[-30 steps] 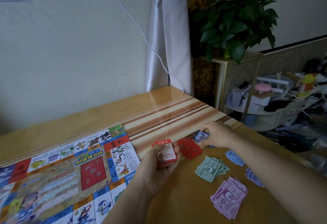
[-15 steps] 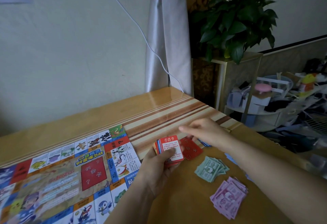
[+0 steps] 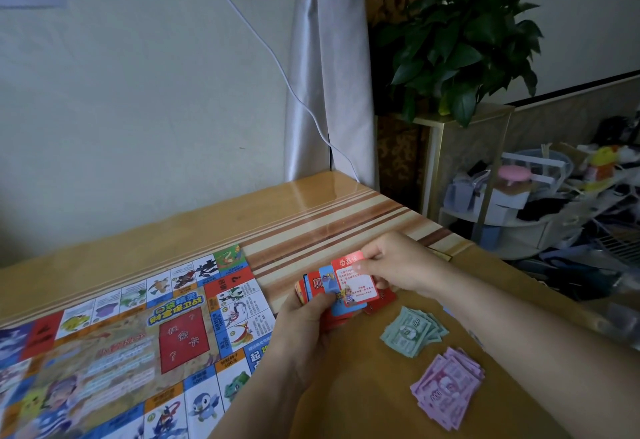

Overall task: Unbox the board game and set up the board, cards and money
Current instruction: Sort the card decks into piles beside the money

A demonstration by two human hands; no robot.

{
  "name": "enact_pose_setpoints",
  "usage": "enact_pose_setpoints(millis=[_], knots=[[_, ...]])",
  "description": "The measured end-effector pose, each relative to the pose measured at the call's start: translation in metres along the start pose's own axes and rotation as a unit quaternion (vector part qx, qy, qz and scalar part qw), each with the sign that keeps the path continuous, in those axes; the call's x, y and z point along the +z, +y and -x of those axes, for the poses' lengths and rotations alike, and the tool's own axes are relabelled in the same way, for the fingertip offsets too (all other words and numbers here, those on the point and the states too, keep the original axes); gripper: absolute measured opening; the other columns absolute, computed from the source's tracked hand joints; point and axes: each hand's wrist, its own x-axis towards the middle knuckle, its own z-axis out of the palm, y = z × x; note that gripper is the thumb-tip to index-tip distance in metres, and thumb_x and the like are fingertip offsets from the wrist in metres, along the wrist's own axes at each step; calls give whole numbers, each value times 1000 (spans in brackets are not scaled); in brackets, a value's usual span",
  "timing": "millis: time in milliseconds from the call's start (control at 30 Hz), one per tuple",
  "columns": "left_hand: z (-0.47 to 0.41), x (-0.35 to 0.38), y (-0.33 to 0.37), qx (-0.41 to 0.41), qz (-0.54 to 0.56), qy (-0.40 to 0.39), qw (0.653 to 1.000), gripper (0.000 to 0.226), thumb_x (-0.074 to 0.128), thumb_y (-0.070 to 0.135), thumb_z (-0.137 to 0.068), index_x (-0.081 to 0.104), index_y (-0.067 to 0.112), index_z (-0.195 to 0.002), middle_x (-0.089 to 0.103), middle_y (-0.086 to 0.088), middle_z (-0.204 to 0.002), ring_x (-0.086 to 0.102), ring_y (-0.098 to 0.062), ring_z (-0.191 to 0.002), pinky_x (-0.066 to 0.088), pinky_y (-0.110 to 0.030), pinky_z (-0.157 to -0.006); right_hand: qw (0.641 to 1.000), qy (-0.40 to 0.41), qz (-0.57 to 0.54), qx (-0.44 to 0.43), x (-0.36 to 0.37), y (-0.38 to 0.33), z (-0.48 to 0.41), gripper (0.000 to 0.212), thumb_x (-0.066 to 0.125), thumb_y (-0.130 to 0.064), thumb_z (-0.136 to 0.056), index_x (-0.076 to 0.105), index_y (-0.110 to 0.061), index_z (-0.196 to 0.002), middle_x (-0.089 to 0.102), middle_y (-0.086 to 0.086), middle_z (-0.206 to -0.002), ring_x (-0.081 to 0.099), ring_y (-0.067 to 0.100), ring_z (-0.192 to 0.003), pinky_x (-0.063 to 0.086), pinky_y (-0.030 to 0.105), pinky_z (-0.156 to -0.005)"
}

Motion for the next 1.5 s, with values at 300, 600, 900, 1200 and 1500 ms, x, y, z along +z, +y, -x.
enact_pose_setpoints(millis=[300,600,900,1200,1500], knots=[[-8,-4,2,28,40,64,997,14,52,-3,-91,58,9,-96,69,-12,-88,67,-22,-78,58,-28,-58,950,185,211,-134,6,7,-4,33,54,-9,-87,49,-21,-57,45,-7,-71,47,11,-62,35,26,-56],[-5,-10,9,15,62,103,993,11,52,-2,-92,55,8,-90,65,-12,-85,64,-23,-78,55,-31,-65,984,14,177,-25,37,6,-17,52,50,-38,-96,36,-13,-53,36,1,-51,39,17,-48,30,29,-50],[-8,-15,9,0,72,94,993,10,53,-2,-91,55,7,-93,64,-15,-92,63,-25,-82,55,-33,-70,979,-47,199,13,19,12,-21,31,70,-35,-83,67,-12,-104,65,3,-106,63,20,-97,49,29,-76],[-7,-15,3,-16,40,60,997,15,57,-3,-88,59,6,-100,71,-16,-89,68,-27,-80,59,-33,-60,994,14,101,-40,17,0,-18,42,59,-35,-92,57,-15,-129,56,1,-133,54,13,-117,41,25,-95],[-10,-1,-4,-30,26,19,999,16,57,-1,-88,61,4,-103,73,-12,-77,69,-19,-64,56,-26,-49,994,-19,-99,-45,-11,2,-15,25,70,-16,-85,65,-11,-109,71,1,-99,68,11,-90,56,29,-79]])
